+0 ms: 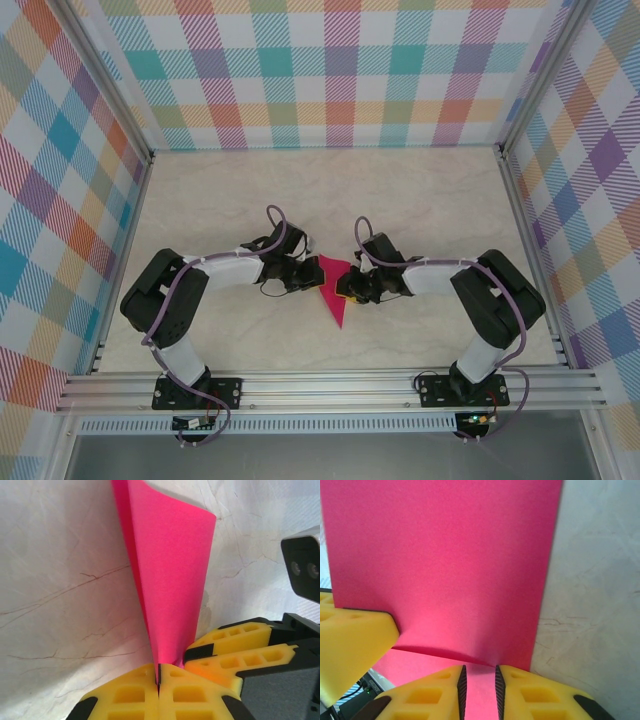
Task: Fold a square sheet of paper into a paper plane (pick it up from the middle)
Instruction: Fold the wing for the fifth time at the center of the table.
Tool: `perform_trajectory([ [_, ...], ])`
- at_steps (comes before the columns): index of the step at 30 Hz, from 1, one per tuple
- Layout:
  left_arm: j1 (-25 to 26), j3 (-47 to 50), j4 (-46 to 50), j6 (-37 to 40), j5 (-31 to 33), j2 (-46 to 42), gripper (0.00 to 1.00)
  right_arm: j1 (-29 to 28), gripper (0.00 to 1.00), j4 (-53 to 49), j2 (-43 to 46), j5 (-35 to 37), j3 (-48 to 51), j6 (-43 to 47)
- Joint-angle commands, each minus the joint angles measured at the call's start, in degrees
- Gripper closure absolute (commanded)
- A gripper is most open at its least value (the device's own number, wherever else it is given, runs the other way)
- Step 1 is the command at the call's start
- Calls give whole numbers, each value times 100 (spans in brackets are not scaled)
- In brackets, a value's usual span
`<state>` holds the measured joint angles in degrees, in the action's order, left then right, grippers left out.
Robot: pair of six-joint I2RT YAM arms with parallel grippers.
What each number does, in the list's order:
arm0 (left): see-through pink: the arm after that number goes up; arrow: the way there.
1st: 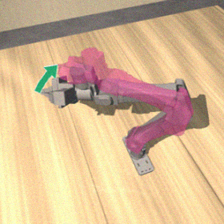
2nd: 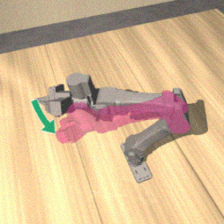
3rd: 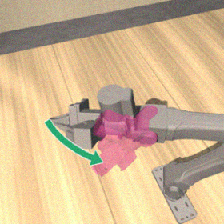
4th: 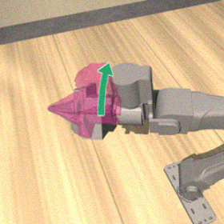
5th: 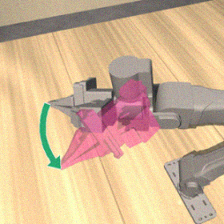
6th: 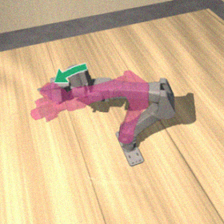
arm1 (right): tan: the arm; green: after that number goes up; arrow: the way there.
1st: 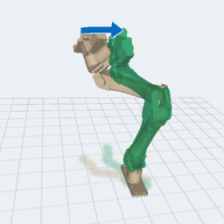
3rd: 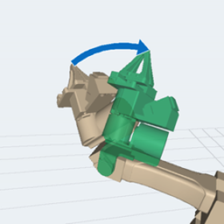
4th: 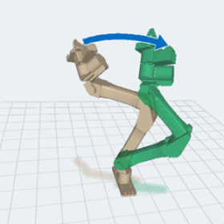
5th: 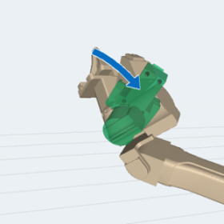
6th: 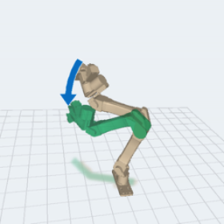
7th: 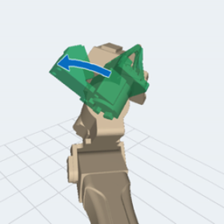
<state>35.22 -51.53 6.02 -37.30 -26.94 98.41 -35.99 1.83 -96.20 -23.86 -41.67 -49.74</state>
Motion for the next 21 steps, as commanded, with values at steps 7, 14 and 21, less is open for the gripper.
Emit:
perform_trajectory([
  [7, 29, 73, 89, -241, 158, -139, 100, 30, 69, -1320, 1114, 968, -256, 435],
  [14, 37, 78, 109, -280, 192, -135, 100, 24, 59, -1826, 2830, 2320, 234, 469],
  [21, 37, -9, 113, -447, 204, 14, 100, 112, 30, -2268, 2597, 2567, 421, 459],
])
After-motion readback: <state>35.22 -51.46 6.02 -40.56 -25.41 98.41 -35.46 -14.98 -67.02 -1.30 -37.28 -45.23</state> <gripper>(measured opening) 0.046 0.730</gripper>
